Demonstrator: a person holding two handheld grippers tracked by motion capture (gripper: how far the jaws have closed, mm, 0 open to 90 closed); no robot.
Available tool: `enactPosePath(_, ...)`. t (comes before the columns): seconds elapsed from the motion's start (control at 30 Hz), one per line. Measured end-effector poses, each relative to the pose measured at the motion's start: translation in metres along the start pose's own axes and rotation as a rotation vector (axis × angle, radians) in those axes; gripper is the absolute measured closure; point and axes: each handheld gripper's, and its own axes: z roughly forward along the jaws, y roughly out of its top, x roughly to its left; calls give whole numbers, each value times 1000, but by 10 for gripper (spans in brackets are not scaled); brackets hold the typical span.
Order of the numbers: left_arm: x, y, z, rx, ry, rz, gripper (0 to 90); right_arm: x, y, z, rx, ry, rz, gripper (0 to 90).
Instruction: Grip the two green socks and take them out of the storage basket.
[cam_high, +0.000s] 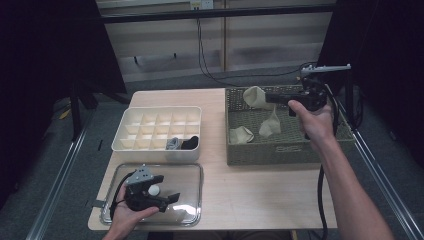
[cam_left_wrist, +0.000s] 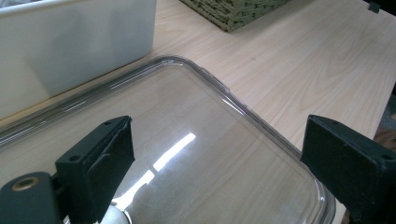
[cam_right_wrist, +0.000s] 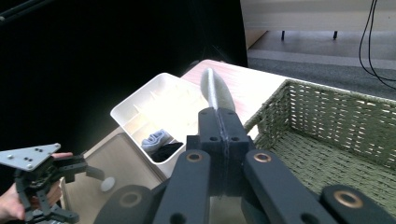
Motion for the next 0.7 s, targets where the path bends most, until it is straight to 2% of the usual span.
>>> enactPosePath(0.1,0,0,-1,-12,0,-2,100,5,0,-3,-4,3,-4,900)
enactPosePath(0.3,-4,-1,-3,-29,4,22,137,22,-9,-12,-13,27,-8,900)
enactPosePath(0.5,-4,0,-2,-25,8,20,138,37,-18,-16,-6,34,-30,900)
enactPosePath(0.7,-5,2,-2,-29,13,27,146,49,-28,-21,-5,66,-38,900)
